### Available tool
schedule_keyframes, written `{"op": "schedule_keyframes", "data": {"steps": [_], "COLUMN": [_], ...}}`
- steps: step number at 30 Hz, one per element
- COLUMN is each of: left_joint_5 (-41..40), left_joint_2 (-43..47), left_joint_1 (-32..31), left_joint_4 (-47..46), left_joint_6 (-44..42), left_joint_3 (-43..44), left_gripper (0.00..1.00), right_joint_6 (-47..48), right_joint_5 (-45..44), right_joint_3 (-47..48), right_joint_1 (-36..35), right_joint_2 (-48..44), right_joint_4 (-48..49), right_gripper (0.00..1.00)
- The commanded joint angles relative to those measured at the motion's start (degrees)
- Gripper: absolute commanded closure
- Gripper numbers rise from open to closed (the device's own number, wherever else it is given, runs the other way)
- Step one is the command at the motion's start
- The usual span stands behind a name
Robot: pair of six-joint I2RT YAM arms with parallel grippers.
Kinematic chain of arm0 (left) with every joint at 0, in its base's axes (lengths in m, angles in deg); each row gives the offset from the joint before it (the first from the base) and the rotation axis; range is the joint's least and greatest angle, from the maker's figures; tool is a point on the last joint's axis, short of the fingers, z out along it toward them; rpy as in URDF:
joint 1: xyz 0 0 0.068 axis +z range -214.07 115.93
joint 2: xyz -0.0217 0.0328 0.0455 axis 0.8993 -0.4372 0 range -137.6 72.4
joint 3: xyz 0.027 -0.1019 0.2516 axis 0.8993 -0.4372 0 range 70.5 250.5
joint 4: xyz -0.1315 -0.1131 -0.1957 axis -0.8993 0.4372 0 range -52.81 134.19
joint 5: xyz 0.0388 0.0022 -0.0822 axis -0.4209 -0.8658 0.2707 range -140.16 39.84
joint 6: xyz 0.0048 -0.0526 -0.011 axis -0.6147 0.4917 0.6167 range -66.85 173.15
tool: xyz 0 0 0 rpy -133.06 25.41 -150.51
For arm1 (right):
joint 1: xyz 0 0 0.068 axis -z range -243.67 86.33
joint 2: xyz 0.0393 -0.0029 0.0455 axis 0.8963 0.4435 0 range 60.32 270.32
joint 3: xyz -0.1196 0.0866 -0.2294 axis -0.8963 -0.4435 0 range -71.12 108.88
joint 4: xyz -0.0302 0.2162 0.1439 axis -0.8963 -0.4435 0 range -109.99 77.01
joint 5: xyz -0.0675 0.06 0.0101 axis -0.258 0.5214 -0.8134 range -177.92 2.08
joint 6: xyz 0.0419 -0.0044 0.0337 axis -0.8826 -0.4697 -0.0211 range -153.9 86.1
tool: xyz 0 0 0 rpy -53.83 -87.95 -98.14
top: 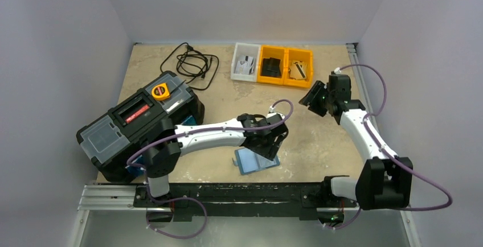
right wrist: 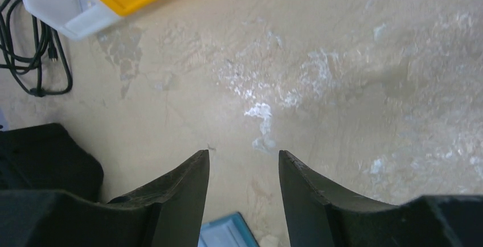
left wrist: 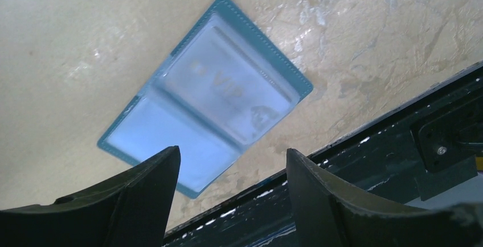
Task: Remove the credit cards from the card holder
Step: Remove the credit card from the card holder.
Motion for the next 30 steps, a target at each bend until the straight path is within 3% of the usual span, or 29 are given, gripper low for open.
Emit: {"op": "schedule_keyframes", "data": {"steps": [1, 6, 19, 28, 30], "left_joint_5": [-1.1, -3.0, -5.4, -7.0, -6.9], "left_joint_2": [-4.6, -10.1, -17.4, -16.0, -13.5], "left_joint_1": [-1.5, -2.2, -3.1, -2.8, -2.7], "left_joint_4": [-1.8, -0.3, 0.8, 0.9, -0.5], "left_joint_6": [-1.2, 0.2, 2.5, 3.4, 3.2], "left_joint_3": [5.7, 9.6, 10.1, 6.2, 4.4], "left_gripper": [0.34, 0.39, 0.53, 0.94, 0.98], "right_joint_6": [-1.8, -2.9, -2.1, -2.5, -2.7], "right_joint_5": [2.7, 3.2, 3.5, 4.3, 4.7], "right_joint_3": [-5.8, -9.5, -12.1, -14.9, -15.8], "right_joint_1": [-0.4, -0.6, -0.9, -3.0, -4.0], "right_joint_2": [-6.6, -10.7, -13.7, -14.4, -14.4], "right_joint_4": [3.3, 2.9, 1.2, 1.7, 2.0], "right_gripper": [0.52, 0.53, 0.54, 0.55, 0.55]}}
